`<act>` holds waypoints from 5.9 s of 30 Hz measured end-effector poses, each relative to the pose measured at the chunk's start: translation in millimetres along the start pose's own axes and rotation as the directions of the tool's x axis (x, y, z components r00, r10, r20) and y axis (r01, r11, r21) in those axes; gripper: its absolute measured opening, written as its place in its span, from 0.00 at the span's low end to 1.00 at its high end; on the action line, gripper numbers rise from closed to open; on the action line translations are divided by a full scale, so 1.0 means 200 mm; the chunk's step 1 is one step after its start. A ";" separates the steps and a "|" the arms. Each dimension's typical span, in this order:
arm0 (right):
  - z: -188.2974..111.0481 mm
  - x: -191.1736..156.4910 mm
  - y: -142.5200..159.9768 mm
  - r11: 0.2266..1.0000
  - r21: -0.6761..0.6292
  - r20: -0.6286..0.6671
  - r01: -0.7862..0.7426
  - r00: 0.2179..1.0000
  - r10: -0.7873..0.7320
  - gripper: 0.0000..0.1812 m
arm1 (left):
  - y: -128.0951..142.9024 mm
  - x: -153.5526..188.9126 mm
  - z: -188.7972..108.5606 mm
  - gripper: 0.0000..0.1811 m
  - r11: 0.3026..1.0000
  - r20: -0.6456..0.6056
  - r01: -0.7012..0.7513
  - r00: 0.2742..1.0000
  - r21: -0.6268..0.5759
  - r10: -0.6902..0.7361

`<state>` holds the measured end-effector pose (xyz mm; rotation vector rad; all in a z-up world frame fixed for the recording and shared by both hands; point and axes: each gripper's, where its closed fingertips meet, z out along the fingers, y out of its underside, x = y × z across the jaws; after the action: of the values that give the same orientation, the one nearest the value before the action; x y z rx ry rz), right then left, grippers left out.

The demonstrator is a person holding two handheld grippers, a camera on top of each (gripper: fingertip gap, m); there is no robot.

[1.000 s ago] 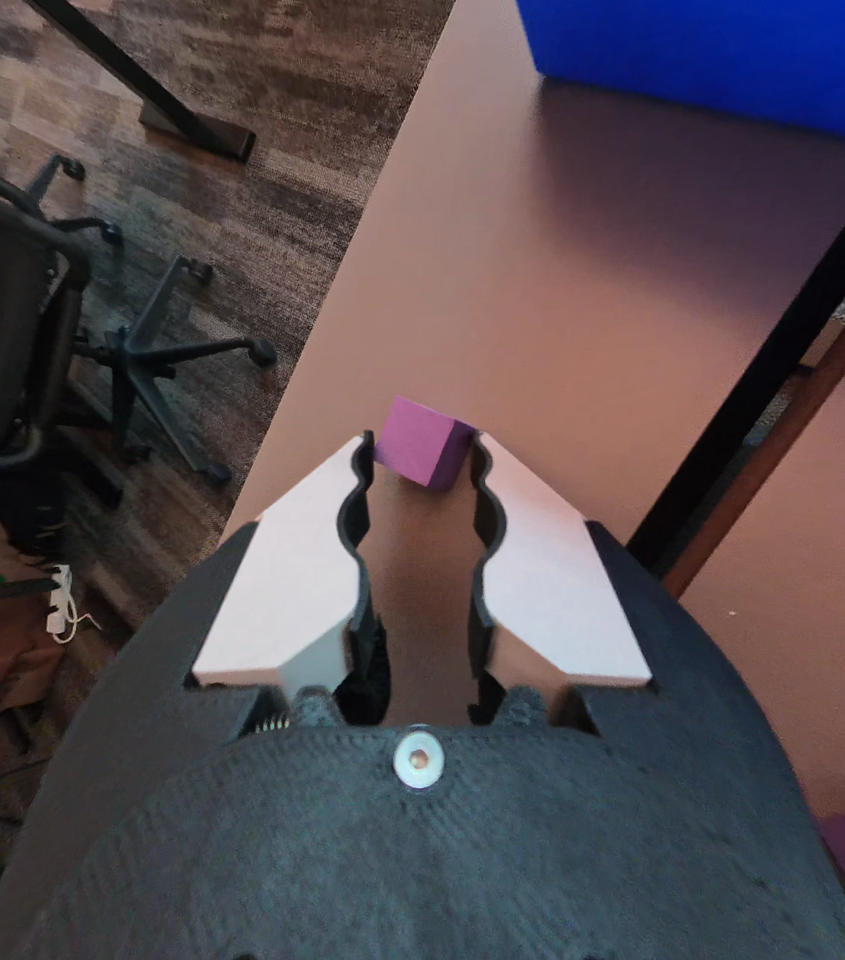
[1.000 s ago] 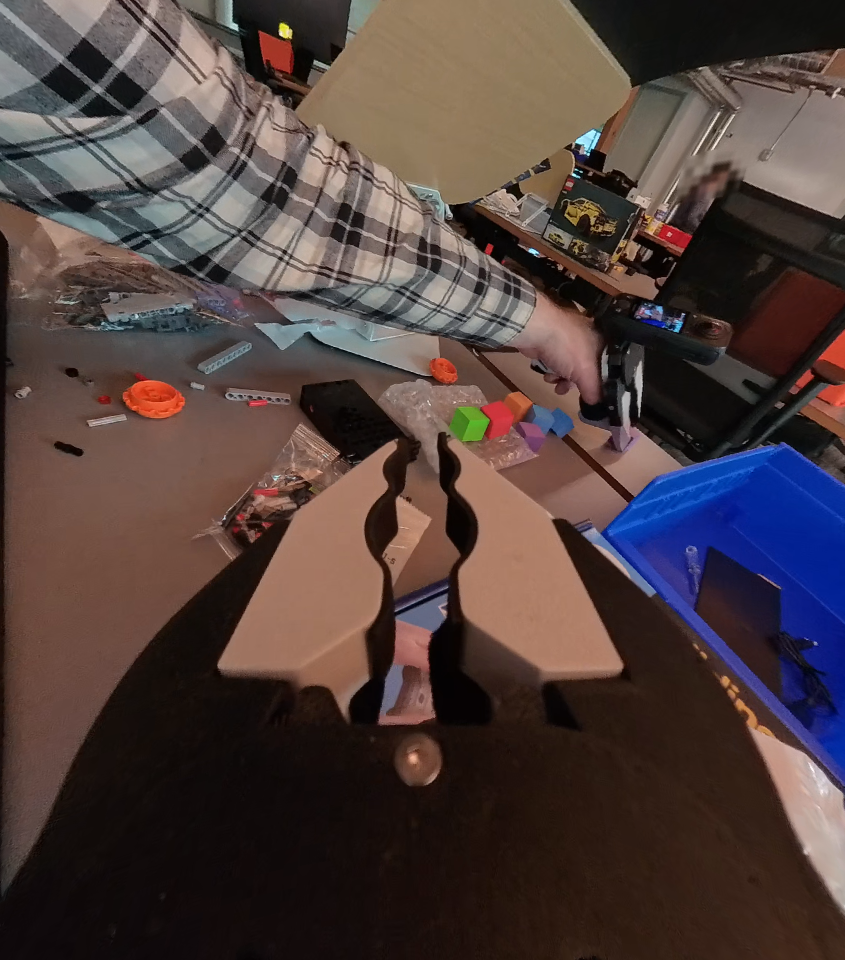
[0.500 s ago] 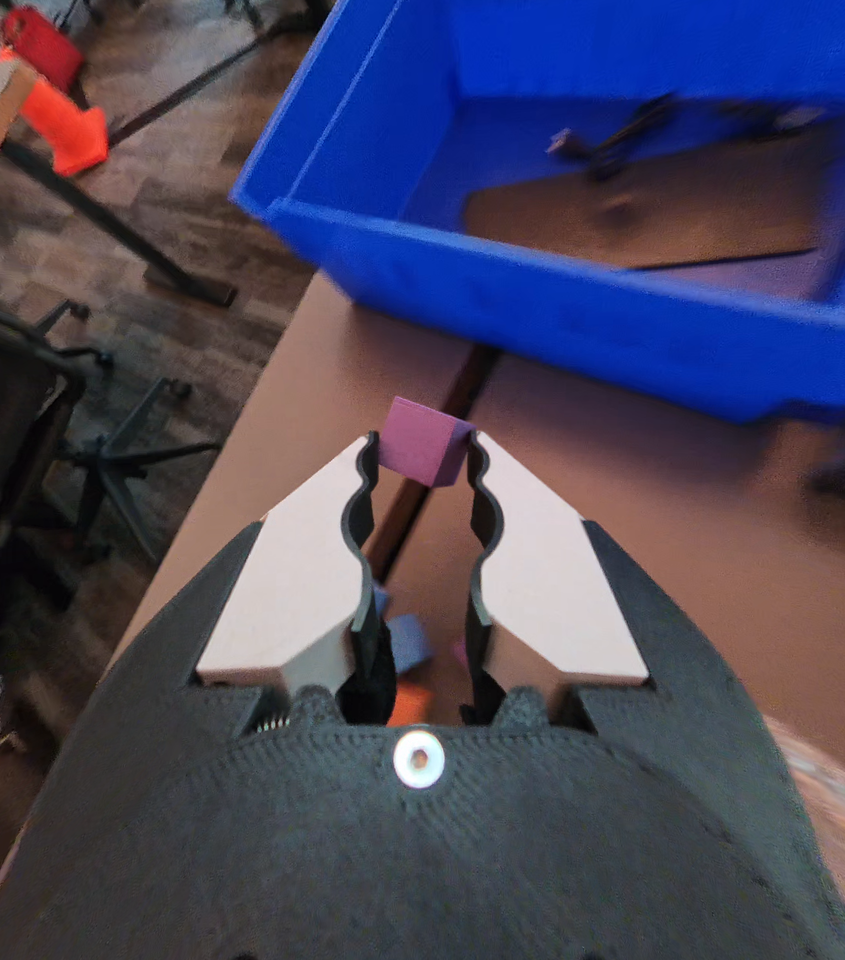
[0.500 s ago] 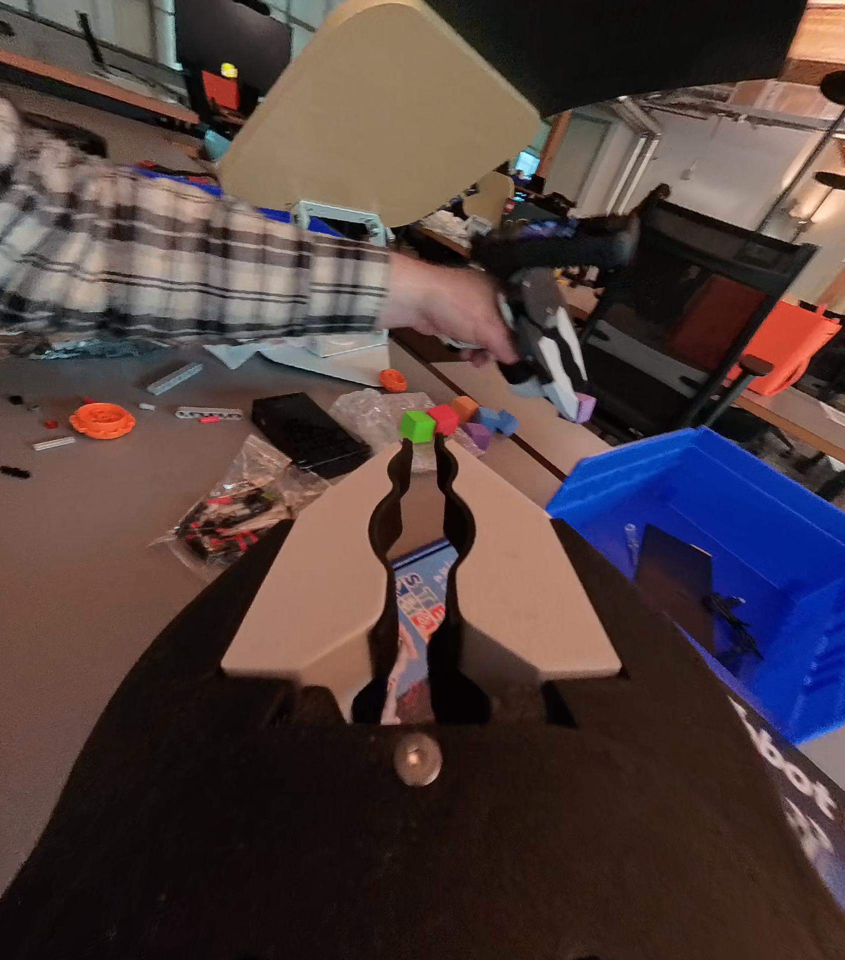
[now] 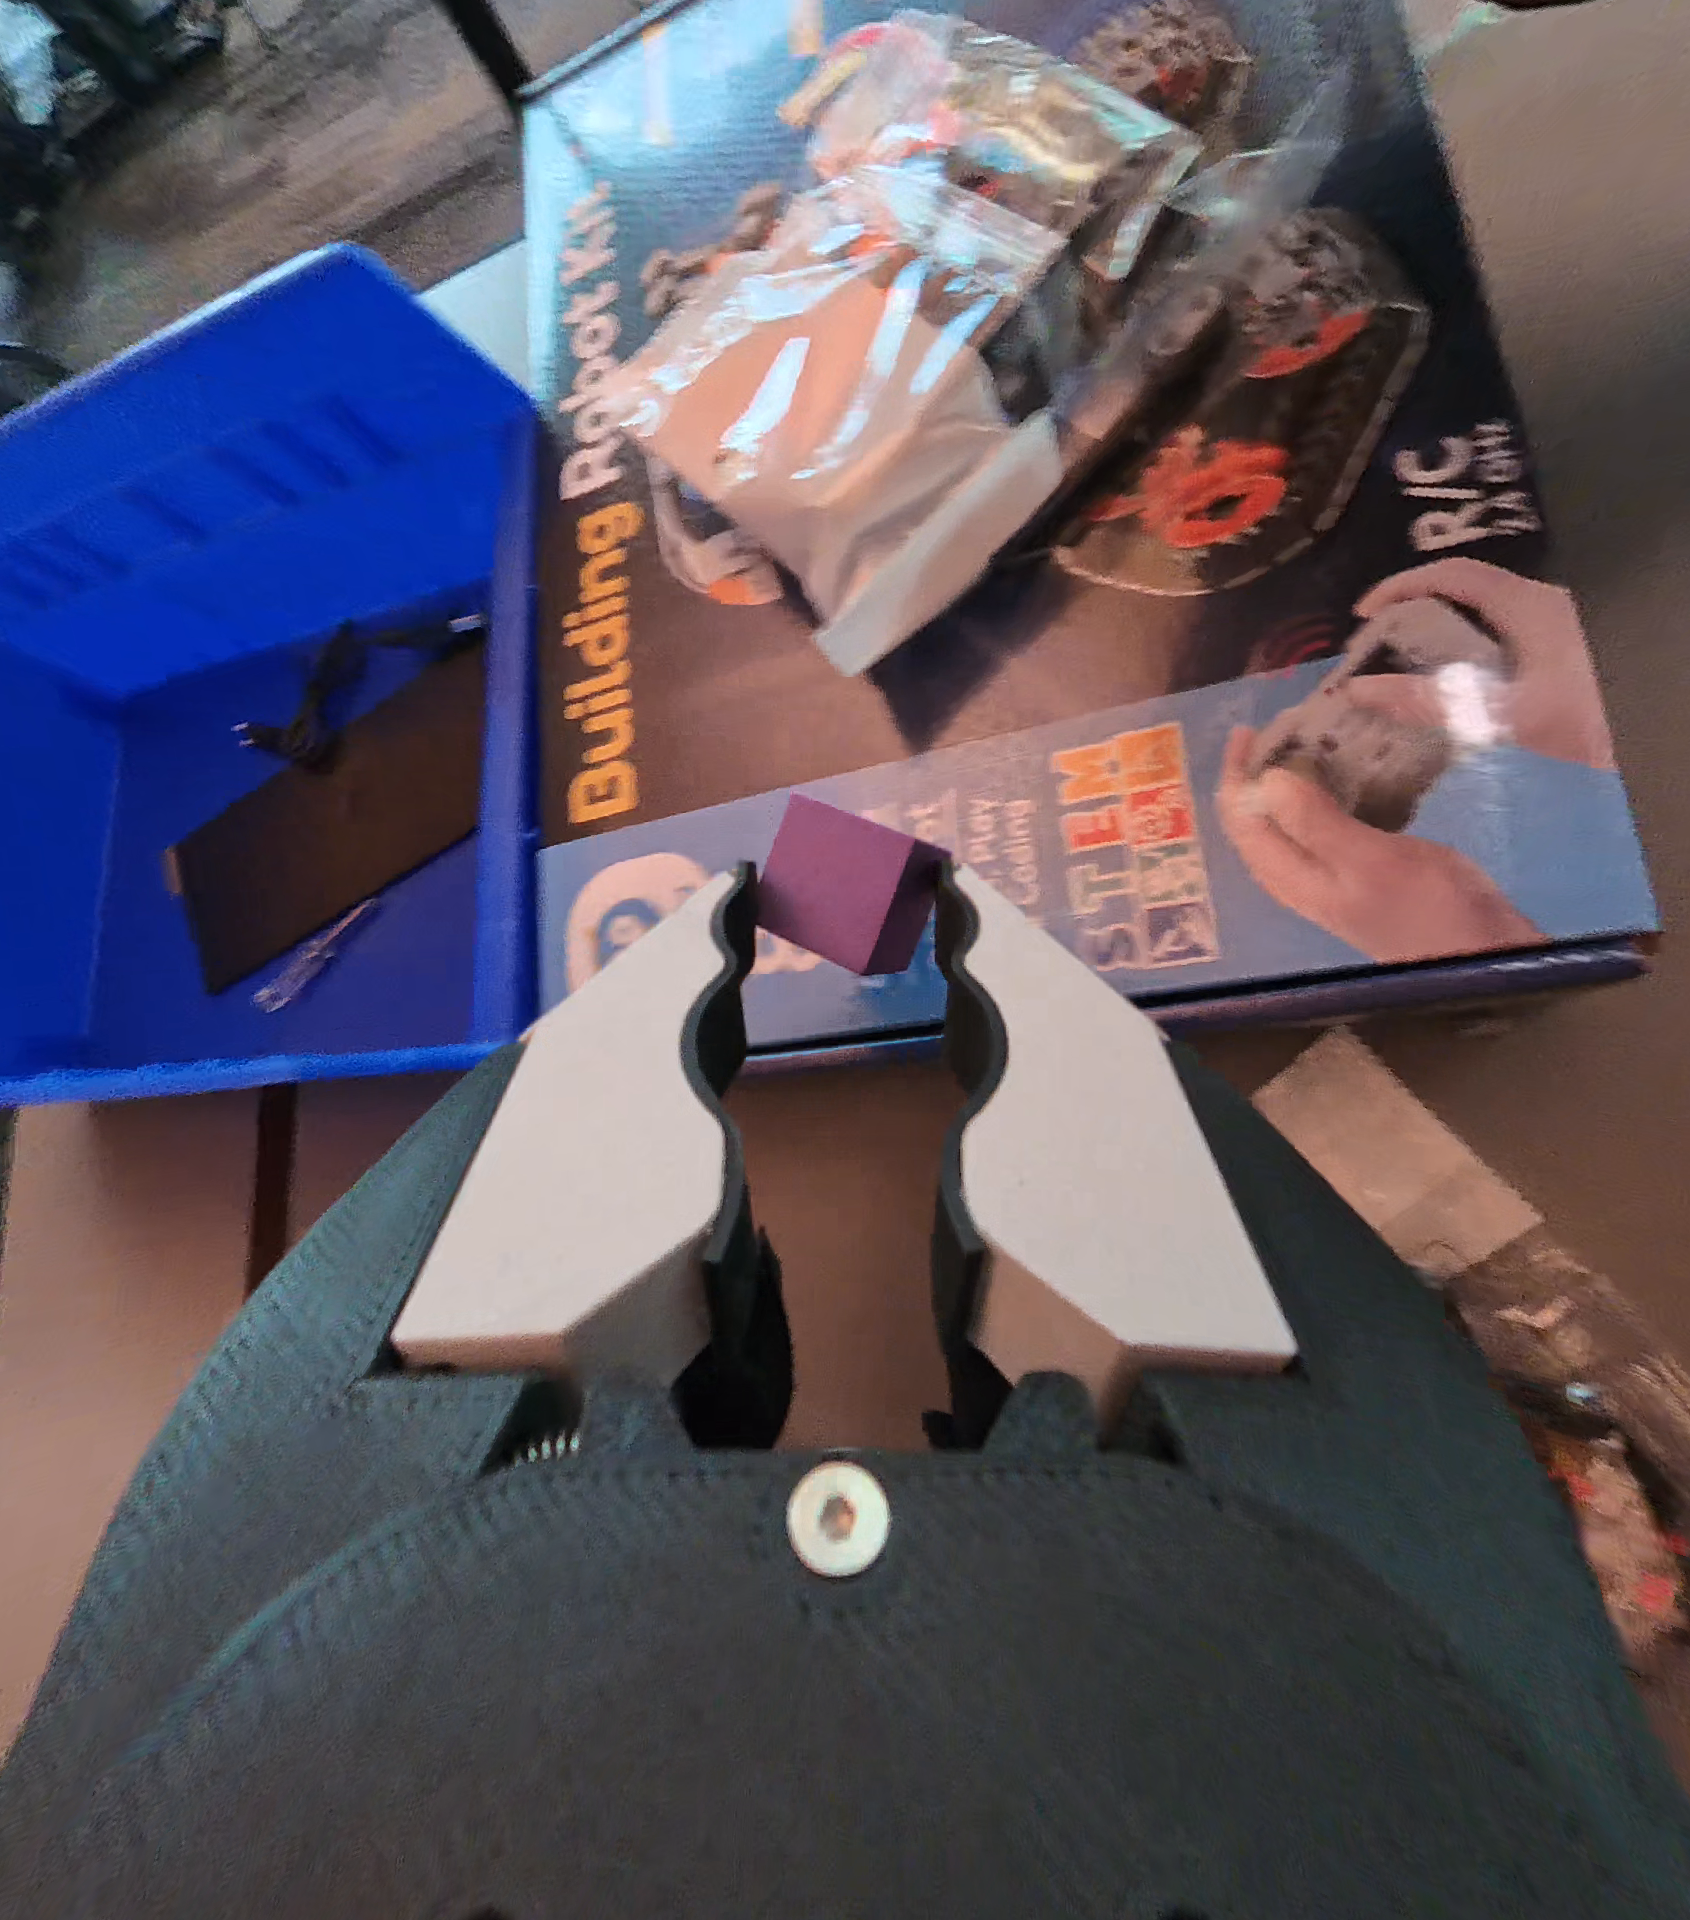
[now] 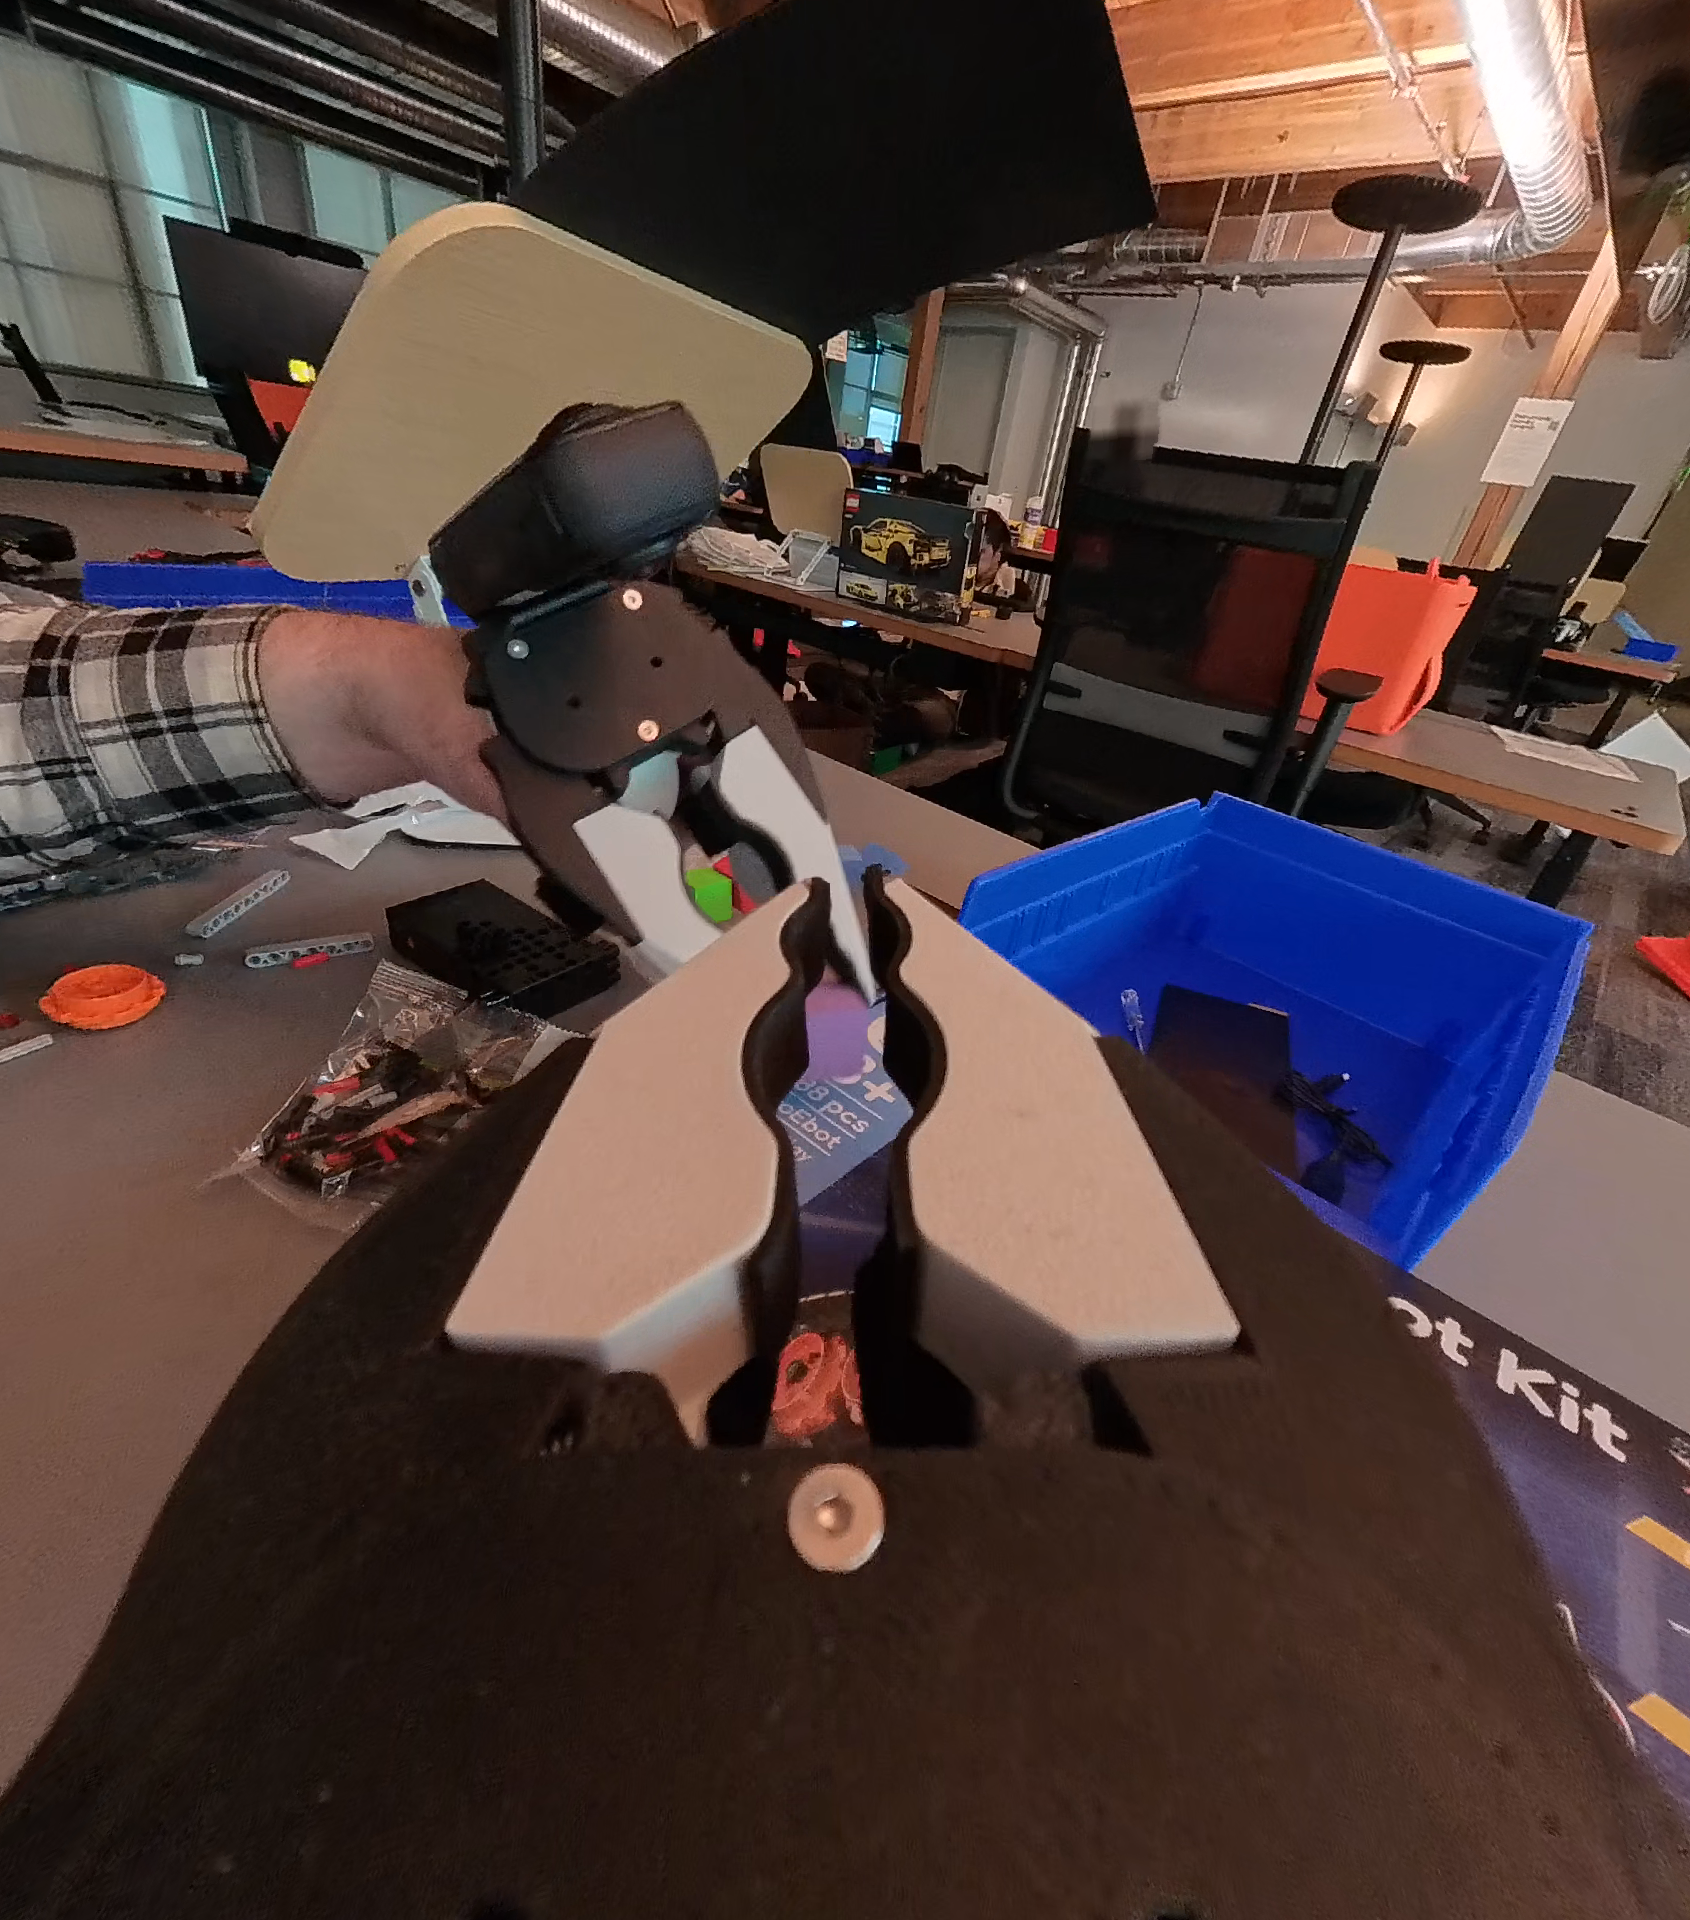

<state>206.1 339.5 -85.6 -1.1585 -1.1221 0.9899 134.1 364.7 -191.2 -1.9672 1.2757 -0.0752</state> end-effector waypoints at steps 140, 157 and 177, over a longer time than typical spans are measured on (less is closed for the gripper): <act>-0.04 0.07 -0.01 0.997 0.029 -0.007 -0.066 0.998 0.066 0.02 | 0.06 -0.17 -0.15 0.08 0.981 0.290 0.050 0.957 -0.190 0.007; -0.07 0.08 -0.05 0.995 0.066 -0.006 -0.076 0.997 0.076 0.01 | 0.09 -0.03 -0.07 0.16 0.981 0.151 0.002 0.988 -0.195 0.028; -0.06 0.08 -0.03 0.996 0.049 -0.009 -0.076 0.997 0.076 0.02 | 0.09 -0.08 -0.06 0.13 0.989 0.201 0.036 0.980 -0.146 -0.006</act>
<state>221.6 352.9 -78.6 -1.1726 -1.0464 1.0630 107.2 367.7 -188.3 -2.0559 1.1575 0.2087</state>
